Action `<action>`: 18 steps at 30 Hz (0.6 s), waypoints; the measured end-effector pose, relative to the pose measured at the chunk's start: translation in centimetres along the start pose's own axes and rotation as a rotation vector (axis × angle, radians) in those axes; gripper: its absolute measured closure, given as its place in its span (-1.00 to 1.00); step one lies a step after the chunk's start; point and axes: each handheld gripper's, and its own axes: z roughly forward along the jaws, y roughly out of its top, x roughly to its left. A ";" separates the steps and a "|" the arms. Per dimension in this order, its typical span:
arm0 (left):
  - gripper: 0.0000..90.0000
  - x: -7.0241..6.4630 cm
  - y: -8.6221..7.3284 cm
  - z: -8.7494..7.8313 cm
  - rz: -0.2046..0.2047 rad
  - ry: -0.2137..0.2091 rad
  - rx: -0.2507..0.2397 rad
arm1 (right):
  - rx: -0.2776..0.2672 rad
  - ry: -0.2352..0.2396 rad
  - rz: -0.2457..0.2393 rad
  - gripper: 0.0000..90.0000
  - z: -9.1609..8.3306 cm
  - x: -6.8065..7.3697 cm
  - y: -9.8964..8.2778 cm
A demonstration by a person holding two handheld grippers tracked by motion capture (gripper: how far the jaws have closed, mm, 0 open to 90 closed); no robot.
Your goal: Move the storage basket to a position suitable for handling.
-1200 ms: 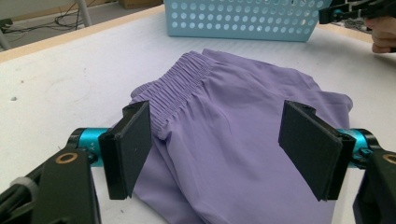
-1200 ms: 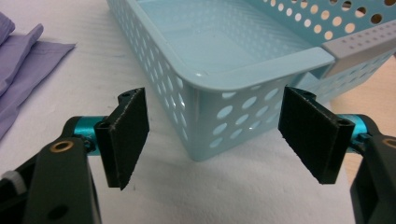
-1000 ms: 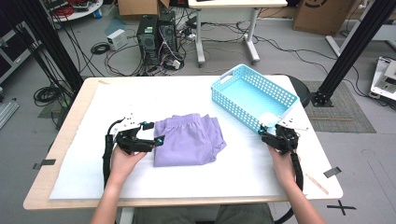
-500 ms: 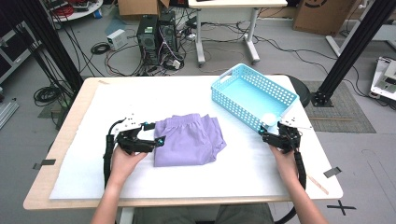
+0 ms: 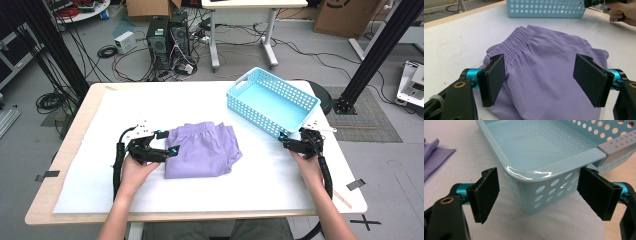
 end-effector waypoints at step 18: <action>-0.42 0.0 0.0 0.5 -0.003 -0.024 0.010 | -0.003 0.008 -0.022 -0.61 0.2 -1.1 0.1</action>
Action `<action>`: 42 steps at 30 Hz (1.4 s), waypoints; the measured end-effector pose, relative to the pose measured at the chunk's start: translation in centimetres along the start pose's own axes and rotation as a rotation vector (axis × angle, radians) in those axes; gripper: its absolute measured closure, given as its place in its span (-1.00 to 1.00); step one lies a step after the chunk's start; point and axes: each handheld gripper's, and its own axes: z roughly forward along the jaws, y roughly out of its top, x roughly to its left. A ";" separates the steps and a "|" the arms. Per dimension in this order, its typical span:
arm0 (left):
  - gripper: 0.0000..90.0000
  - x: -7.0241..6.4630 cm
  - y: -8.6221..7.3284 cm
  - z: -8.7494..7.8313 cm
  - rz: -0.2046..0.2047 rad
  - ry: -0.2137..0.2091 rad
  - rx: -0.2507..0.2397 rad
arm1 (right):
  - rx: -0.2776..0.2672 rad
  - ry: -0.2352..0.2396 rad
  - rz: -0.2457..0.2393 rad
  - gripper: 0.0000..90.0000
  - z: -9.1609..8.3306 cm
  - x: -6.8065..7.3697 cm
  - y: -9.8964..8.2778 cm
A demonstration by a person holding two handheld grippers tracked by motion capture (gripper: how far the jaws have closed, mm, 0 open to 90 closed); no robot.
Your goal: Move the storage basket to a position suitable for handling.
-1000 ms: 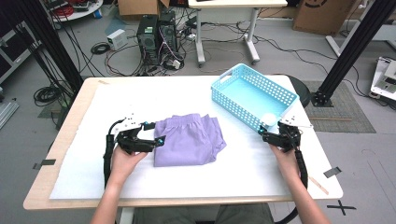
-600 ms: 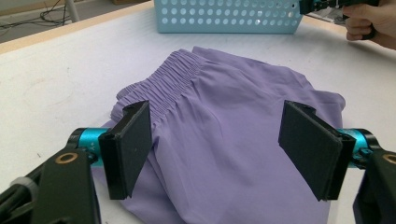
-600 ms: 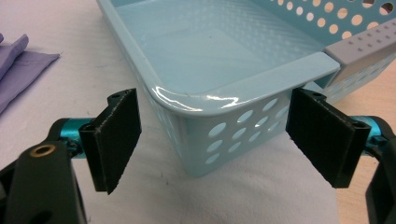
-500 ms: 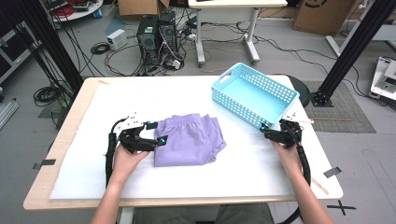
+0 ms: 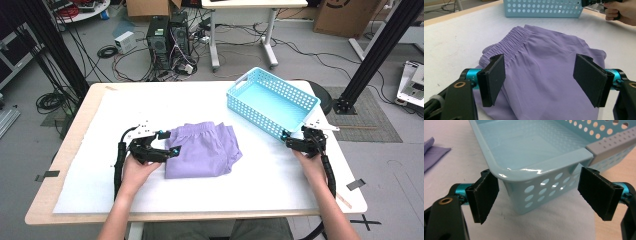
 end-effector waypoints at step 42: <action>-0.42 -0.7 0.3 1.0 0.009 -0.033 0.017 | -0.005 0.048 -0.012 -0.46 -2.1 2.5 -0.5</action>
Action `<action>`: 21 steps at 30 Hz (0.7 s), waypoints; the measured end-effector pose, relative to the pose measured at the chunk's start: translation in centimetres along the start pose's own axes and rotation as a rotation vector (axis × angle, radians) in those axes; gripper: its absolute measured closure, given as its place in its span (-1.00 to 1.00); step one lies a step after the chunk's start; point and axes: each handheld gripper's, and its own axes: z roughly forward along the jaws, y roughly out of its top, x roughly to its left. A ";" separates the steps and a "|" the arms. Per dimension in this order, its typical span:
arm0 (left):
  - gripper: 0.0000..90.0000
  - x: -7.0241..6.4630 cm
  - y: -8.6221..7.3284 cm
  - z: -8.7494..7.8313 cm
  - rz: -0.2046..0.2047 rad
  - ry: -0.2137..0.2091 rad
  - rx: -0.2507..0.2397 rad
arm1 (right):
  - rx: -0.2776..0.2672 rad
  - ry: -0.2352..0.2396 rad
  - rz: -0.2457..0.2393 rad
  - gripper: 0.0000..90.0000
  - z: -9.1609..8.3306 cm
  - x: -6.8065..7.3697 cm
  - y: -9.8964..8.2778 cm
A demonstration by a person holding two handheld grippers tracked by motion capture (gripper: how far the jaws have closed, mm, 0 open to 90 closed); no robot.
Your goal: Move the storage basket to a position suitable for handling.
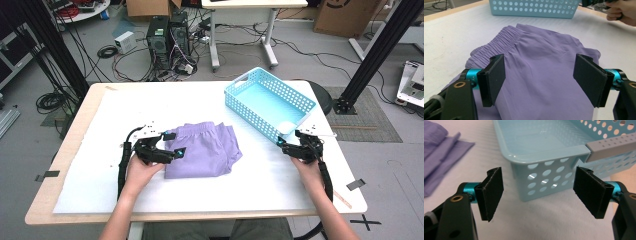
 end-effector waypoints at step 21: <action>-0.42 0.0 0.0 0.1 0.000 -0.005 0.005 | 0.031 -0.199 0.123 -0.49 1.3 -0.5 3.6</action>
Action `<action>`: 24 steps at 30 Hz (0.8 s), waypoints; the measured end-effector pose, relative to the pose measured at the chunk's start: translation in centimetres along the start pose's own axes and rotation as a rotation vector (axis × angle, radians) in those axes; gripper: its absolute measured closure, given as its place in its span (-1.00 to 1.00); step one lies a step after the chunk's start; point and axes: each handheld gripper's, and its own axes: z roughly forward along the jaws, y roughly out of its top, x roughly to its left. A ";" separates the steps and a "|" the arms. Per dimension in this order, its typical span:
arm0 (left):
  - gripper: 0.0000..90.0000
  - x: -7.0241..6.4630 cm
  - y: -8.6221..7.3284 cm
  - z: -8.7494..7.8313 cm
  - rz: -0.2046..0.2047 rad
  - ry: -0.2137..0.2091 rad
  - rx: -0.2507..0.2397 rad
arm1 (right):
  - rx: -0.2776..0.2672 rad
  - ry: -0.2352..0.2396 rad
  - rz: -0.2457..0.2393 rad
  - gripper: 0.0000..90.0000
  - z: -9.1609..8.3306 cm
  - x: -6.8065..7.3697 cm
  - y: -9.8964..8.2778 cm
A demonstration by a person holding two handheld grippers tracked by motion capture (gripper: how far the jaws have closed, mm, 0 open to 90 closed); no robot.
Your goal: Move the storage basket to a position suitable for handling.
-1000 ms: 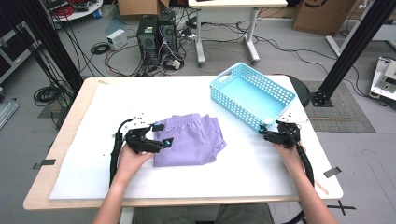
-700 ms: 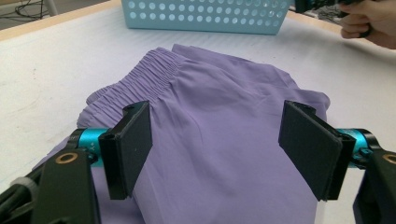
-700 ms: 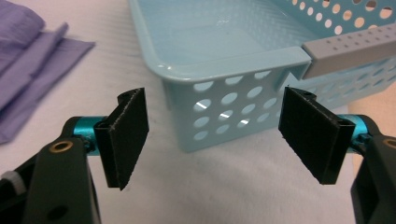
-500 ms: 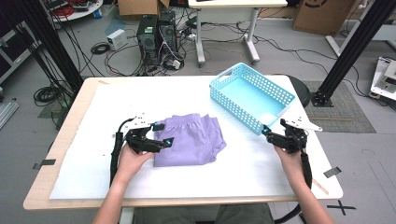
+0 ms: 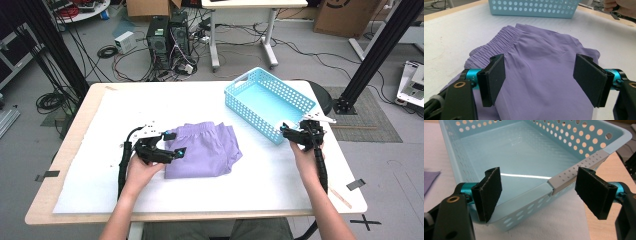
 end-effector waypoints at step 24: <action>-0.42 -0.3 0.0 0.2 0.006 0.000 0.004 | 0.027 -0.075 -0.082 -0.24 -0.4 -2.5 0.9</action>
